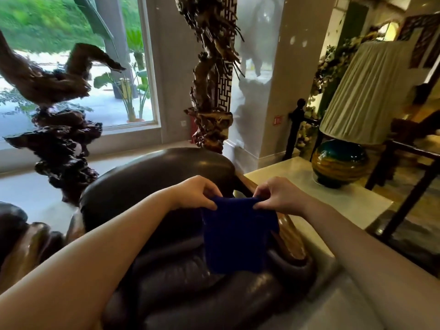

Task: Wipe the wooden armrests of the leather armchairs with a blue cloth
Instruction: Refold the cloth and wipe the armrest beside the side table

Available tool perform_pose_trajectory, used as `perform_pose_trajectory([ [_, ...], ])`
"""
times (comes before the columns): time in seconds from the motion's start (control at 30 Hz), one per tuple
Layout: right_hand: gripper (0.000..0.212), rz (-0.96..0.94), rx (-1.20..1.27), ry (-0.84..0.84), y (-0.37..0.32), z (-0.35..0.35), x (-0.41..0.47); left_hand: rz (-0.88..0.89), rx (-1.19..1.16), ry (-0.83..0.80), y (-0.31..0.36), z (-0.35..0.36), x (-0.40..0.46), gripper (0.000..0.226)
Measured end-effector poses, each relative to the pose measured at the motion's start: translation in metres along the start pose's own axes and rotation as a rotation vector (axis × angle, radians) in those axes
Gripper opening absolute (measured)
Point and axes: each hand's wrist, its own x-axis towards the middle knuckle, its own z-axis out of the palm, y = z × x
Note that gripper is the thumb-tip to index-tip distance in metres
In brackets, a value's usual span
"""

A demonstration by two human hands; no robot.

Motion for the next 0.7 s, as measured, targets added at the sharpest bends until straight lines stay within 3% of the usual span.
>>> perform_pose_trajectory([
  [0.4, 0.012, 0.14, 0.019, -0.03, 0.171, -0.059, 0.039, 0.04, 0.04, -0.032, 0.033, 0.052, 0.192, 0.023],
  [0.7, 0.012, 0.193, 0.043, -0.103, 0.279, -0.085, 0.102, -0.037, -0.012, 0.003, 0.028, 0.076, 0.313, 0.021],
])
